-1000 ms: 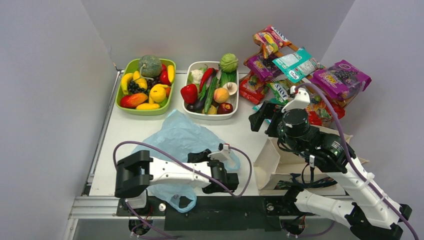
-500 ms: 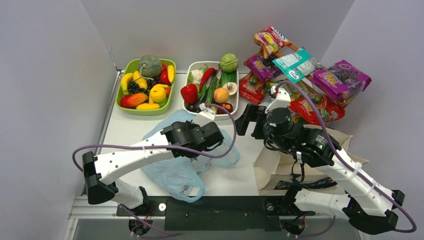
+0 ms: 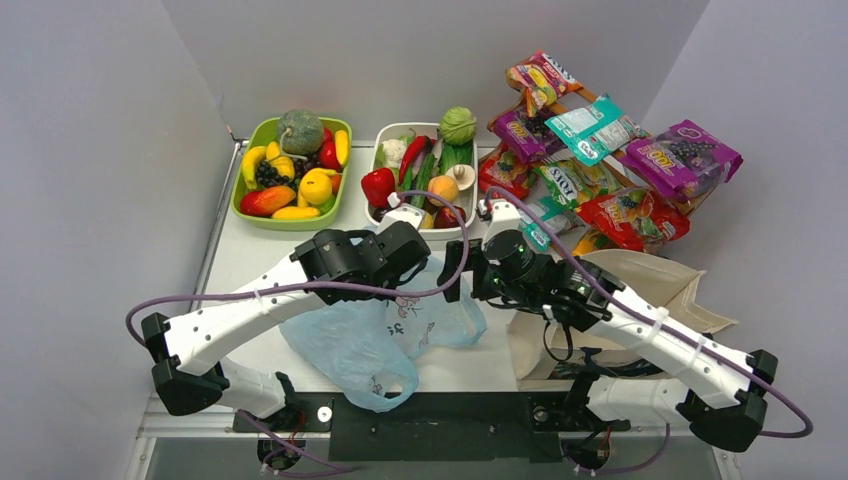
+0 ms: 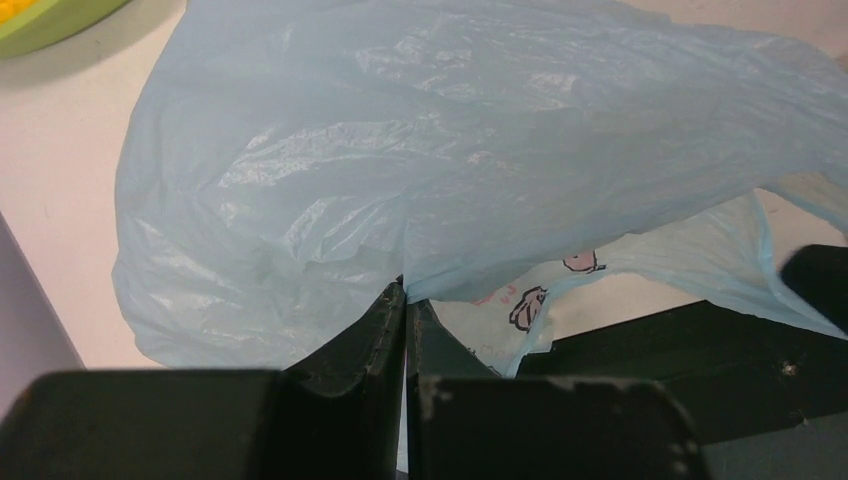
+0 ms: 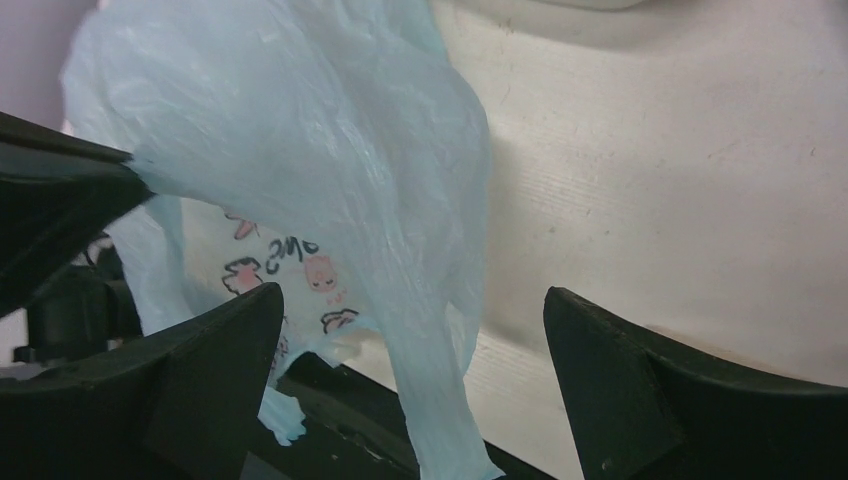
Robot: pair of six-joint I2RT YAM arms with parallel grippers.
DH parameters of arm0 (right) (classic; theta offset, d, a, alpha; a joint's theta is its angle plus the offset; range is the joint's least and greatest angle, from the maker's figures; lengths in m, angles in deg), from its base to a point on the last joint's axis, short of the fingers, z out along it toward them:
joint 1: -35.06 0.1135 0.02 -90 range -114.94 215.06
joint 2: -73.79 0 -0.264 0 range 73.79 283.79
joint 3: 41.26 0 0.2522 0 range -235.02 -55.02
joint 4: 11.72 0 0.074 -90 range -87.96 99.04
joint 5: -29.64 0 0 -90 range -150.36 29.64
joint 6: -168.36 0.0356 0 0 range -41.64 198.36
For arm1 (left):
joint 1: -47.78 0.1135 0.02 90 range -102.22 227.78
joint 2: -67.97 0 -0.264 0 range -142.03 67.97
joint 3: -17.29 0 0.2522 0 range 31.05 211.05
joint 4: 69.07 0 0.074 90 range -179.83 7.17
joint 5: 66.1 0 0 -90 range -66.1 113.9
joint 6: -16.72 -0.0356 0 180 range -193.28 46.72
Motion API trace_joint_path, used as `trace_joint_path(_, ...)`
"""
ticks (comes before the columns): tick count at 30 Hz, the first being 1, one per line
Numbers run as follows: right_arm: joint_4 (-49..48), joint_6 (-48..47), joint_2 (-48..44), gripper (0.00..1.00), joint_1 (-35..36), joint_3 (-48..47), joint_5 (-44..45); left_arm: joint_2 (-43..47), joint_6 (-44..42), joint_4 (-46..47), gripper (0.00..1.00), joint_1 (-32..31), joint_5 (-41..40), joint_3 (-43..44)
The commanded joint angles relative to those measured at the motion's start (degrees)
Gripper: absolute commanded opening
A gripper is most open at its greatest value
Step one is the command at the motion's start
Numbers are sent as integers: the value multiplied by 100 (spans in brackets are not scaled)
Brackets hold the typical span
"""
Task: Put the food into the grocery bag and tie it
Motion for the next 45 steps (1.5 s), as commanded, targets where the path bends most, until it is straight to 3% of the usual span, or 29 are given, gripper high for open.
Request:
trace_joint_path(1,-436,-211,57,99,83,437,-204,247,-111,2,0,113,373,243)
trace_joint_path(3,-469,-242,66,99,84,549,-171,315,-168,58,0,164,559,257)
trace_joint_path(5,-510,-276,80,93,84,622,-152,351,-208,74,0,214,784,315)
trace_joint_path(9,-591,-369,163,71,83,573,-304,408,-249,5,0,302,1027,482)
trace_joint_path(10,-603,-409,182,56,84,542,-392,420,-235,-46,0,307,1044,541)
trace_joint_path(11,-620,-447,234,49,84,464,-483,435,-236,-102,0,311,1070,567)
trace_joint_path(12,-622,-457,284,34,84,413,-521,438,-236,-129,0,312,1092,604)
trace_joint_path(13,-623,-466,308,26,82,295,-570,453,-232,-185,0,313,1115,617)
trace_joint_path(14,-605,-453,360,8,83,232,-574,460,-196,-228,1,313,1123,626)
trace_joint_path(15,-566,-379,390,2,84,83,-506,463,-164,-335,7,308,1097,636)
trace_joint_path(16,-413,-335,459,0,84,-110,-454,456,-71,-399,22,306,1083,659)
trace_joint_path(17,-325,-249,501,0,84,-222,-395,455,-18,-523,36,283,1052,666)
trace_joint_path(19,-66,-93,642,0,83,-549,-371,507,202,-675,56,197,971,685)
trace_joint_path(21,244,127,798,0,91,-916,-311,563,482,-867,69,55,796,724)
trace_joint_path(25,931,535,1136,0,187,-1705,-52,535,1293,-1199,72,-546,295,866)
trace_joint_path(27,1202,691,1312,0,275,-2113,-11,495,1687,-1144,73,-1203,-24,832)
trace_joint_path(35,1741,1224,1595,0,357,-2684,248,-377,3529,-1736,73,-2456,-1345,945)
trace_joint_path(41,1891,1448,1536,0,365,-2704,503,-1090,4293,-1829,72,-2870,-1774,1085)
trace_joint_path(45,1915,1595,1358,0,359,-2576,718,-989,5402,-1827,63,-2861,-2095,494)
